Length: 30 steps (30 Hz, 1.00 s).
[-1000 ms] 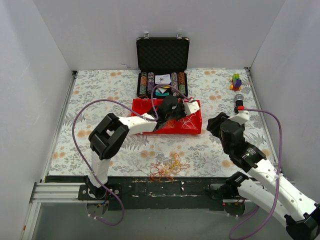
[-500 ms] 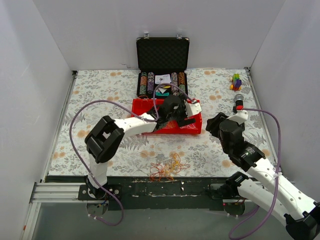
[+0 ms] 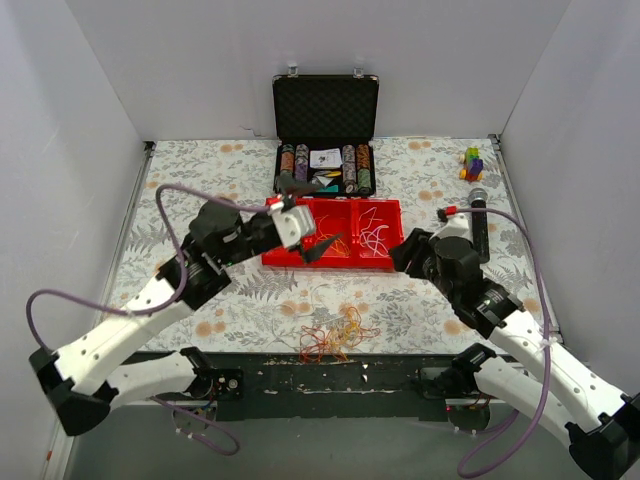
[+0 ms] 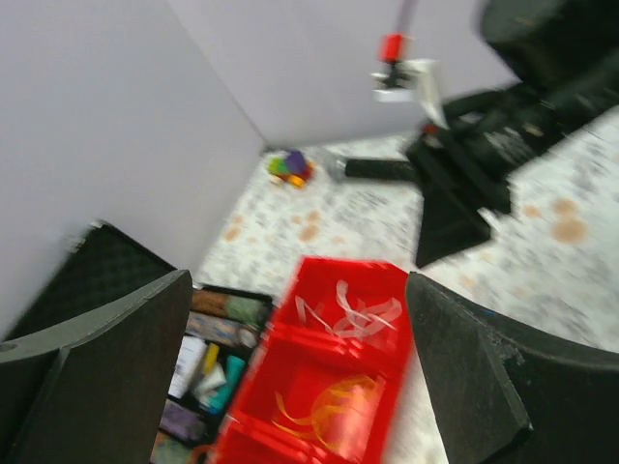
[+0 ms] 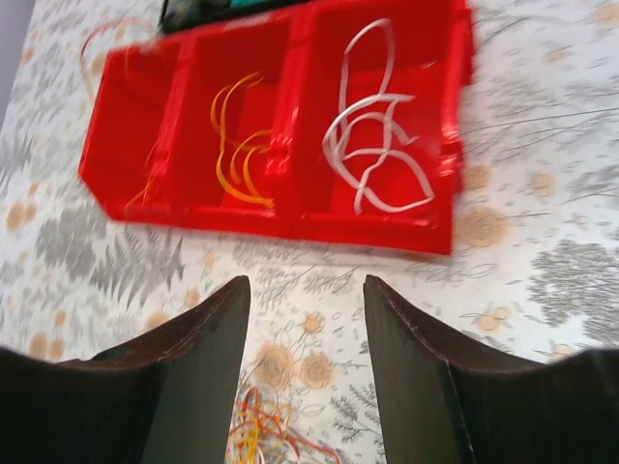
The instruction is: Untangle the cables
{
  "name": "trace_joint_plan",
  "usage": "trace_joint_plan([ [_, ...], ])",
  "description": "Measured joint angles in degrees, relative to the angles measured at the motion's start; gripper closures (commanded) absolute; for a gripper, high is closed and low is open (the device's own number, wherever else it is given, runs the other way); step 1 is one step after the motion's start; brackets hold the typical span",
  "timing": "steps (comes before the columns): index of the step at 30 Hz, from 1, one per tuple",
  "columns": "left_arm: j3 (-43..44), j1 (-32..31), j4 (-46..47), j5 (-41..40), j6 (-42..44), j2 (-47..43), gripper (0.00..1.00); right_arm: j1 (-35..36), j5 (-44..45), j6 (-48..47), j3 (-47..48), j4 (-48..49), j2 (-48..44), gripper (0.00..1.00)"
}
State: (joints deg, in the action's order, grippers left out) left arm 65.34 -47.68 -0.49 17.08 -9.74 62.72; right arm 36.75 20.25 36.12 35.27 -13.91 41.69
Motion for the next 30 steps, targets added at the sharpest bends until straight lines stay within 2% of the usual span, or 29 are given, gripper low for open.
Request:
trace_joint_plan([
  [4,-10.88,-0.04,-6.69,5.99,-1.36,-10.14,0.09,0.02,-12.74,-2.56,-3.43,2.51,0.96,0.41],
  [7,-17.11,-0.04,-12.04,9.18,-1.46,-11.37,0.11,0.98,-19.1,-3.65,-6.54,2.4,-0.2,0.4],
  [10,-21.92,-0.02,-16.83,12.2,-0.17,-9.92,0.18,1.77,-22.12,-4.15,-7.98,1.7,-3.02,0.4],
  [20,-23.74,0.15,-24.74,19.32,5.77,1.51,0.29,2.08,-23.45,-4.92,-7.96,1.7,-4.96,0.4],
  [26,-23.74,0.24,-26.03,22.64,6.93,5.33,0.36,2.34,-23.21,-5.84,-6.88,1.29,-3.74,0.4],
  [30,-23.74,0.26,-24.74,23.65,6.75,8.79,0.45,2.38,-23.02,-6.38,-5.92,1.53,-3.21,0.4],
])
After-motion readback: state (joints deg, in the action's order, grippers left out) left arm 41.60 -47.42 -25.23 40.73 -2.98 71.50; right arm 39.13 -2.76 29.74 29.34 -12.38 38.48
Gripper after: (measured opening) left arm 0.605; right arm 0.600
